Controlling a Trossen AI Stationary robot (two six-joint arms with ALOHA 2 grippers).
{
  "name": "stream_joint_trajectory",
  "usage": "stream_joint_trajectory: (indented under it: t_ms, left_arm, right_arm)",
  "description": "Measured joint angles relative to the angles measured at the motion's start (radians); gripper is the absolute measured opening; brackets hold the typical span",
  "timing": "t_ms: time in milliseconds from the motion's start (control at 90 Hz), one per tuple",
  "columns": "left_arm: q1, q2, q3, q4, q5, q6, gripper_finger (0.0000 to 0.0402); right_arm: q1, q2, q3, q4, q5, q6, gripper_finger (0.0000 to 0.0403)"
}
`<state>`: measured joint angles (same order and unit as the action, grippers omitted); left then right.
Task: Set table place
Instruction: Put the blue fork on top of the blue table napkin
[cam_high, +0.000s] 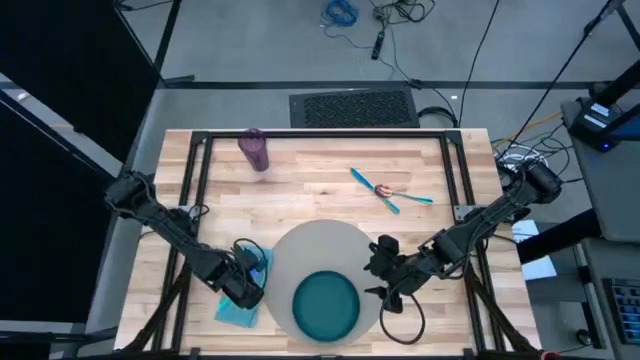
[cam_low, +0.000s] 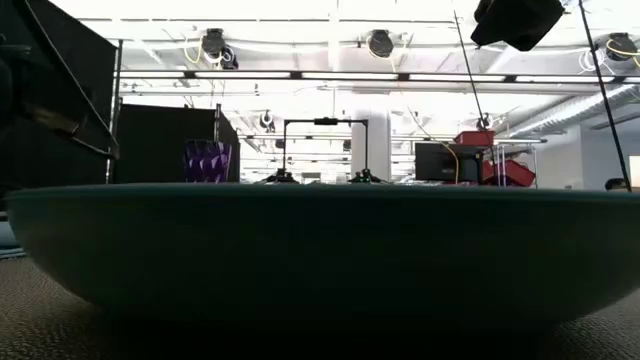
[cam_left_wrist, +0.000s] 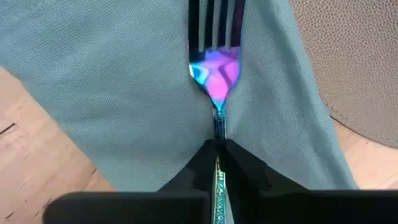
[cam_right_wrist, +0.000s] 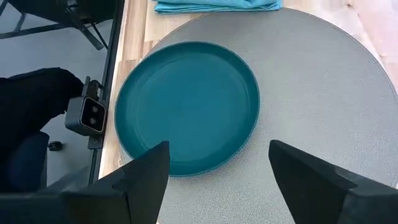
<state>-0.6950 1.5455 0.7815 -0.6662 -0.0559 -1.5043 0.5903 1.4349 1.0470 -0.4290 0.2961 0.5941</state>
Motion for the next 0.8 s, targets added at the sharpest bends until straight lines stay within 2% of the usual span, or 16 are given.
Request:
stream_joint_trajectory:
  t_ms: [189, 389, 700, 800]
  left_arm:
    - [0.001, -0.004, 0.028, -0.015, -0.007, -0.008, 0.0002]
    - [0.002, -0.019, 0.087, -0.140, -0.023, -0.095, 0.0001]
    - [-0.003, -0.042, 0.099, -0.142, -0.029, -0.324, 0.0000]
    - [-0.006, -0.042, 0.099, -0.143, -0.059, -0.425, 0.0000]
  right_arm:
    - [0.000, 0.000, 0.000, 0.000, 0.000, 0.000, 0.0258]
    - [0.000, 0.000, 0.000, 0.000, -0.001, 0.000, 0.0258]
    - [0.001, 0.000, 0.000, 0.000, -0.008, 0.000, 0.0258]
    - [0.007, 0.000, 0.000, -0.001, -0.010, -0.002, 0.0258]
